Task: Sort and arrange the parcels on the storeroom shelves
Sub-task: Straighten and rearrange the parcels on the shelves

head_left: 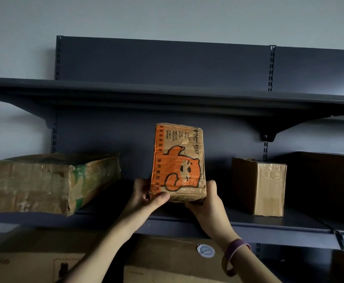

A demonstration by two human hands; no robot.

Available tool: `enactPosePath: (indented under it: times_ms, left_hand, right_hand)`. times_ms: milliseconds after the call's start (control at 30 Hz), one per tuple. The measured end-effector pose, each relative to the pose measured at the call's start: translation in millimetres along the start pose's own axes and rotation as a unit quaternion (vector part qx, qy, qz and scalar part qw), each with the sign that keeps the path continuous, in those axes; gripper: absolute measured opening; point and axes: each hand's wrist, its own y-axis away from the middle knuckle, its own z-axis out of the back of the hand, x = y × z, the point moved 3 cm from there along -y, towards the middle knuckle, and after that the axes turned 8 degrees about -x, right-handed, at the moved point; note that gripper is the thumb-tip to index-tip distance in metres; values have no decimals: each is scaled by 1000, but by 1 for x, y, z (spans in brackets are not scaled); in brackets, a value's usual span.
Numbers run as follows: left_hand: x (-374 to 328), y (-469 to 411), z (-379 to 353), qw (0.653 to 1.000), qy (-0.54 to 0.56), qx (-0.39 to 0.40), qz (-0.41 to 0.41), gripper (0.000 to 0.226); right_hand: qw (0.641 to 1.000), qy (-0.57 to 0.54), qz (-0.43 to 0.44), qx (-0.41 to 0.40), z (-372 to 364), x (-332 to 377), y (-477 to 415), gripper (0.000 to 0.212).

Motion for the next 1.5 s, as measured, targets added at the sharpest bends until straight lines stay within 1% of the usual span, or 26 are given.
enactPosePath:
  times_ms: [67, 133, 200, 300, 333, 400, 467, 600, 667, 733, 767, 833, 867, 933, 1000, 1067, 1100, 1133, 1167, 1233, 1267, 1333, 1433, 1500]
  left_hand:
    - [1, 0, 4, 1000, -8, 9, 18, 72]
    - [3, -1, 6, 1000, 3, 13, 18, 68]
    - [5, -8, 10, 997, 77, 10, 29, 61]
    - [6, -16, 15, 968, 237, 13, 82, 52]
    - [7, -18, 17, 959, 267, 5, 95, 50]
    - [10, -21, 17, 947, 300, -11, 113, 45]
    - [12, -22, 16, 947, 300, -23, 107, 40]
    - [13, -21, 20, 960, 264, -70, 62, 55]
    - [11, -19, 18, 968, 235, -61, 65, 47]
    - [11, -21, 17, 963, 244, -59, 94, 28]
    - [10, -21, 16, 960, 251, -52, 111, 27]
    - [10, -21, 17, 966, 232, -29, 110, 49]
    - [10, -22, 17, 971, 217, -17, 95, 55]
    - [11, -23, 18, 973, 215, -14, 86, 48]
    - [12, -26, 19, 965, 245, -11, 93, 42]
    - [11, -27, 20, 953, 284, 9, 105, 42]
    - [11, -27, 22, 946, 304, 12, 114, 43]
    - [12, -27, 23, 938, 323, 8, 124, 45]
    - [13, -27, 24, 932, 336, 2, 133, 47]
    - [13, -26, 23, 930, 339, -7, 141, 50]
    - [13, -26, 22, 931, 336, -10, 143, 49]
    - [12, -27, 21, 934, 328, -26, 139, 41]
    - [11, -28, 18, 946, 298, -74, 106, 29]
    - [11, -29, 15, 956, 256, -118, 86, 25]
  right_hand:
    - [1000, 2, 4, -5, 0, 1, 2, 50]
    - [1000, -24, 12, -7, 1, 4, 2, 48]
    - [997, -73, 10, 2, 2, 7, 1, 54]
    - [995, -78, 26, 47, 2, 12, 0, 75]
    - [995, -77, 36, 56, 2, 13, 0, 78]
    - [995, -69, 52, 42, 4, 12, 1, 79]
    - [997, -53, 63, 6, 8, 11, 2, 73]
    - [993, -57, 93, -50, 12, 15, 4, 58]
    - [989, -68, 115, -68, 12, 17, 6, 47]
    - [985, -69, 136, -78, 11, 18, 8, 41]
    - [985, -63, 141, -75, 10, 18, 9, 42]
    - [986, -44, 150, -64, 9, 19, 10, 49]
    - [985, -38, 157, -60, 9, 19, 11, 55]
    - [983, -45, 171, -49, 10, 18, 13, 66]
    - [983, -75, 164, -39, 10, 16, 13, 78]
    - [987, -121, 99, -41, 10, 12, 10, 86]
    - [988, -137, 59, -41, 10, 10, 8, 86]
    - [989, -142, 27, -36, 10, 9, 6, 84]
    - [990, -141, 6, -22, 10, 8, 4, 88]
    - [985, -172, -10, 20, 9, 5, 3, 100]
    - [982, -186, -9, 36, 7, 5, 2, 102]
    - [982, -182, 6, 40, 6, 5, 4, 96]
    - [986, -163, 20, 10, 7, 8, 7, 76]
    - [986, -167, 26, -2, 8, 9, 8, 73]
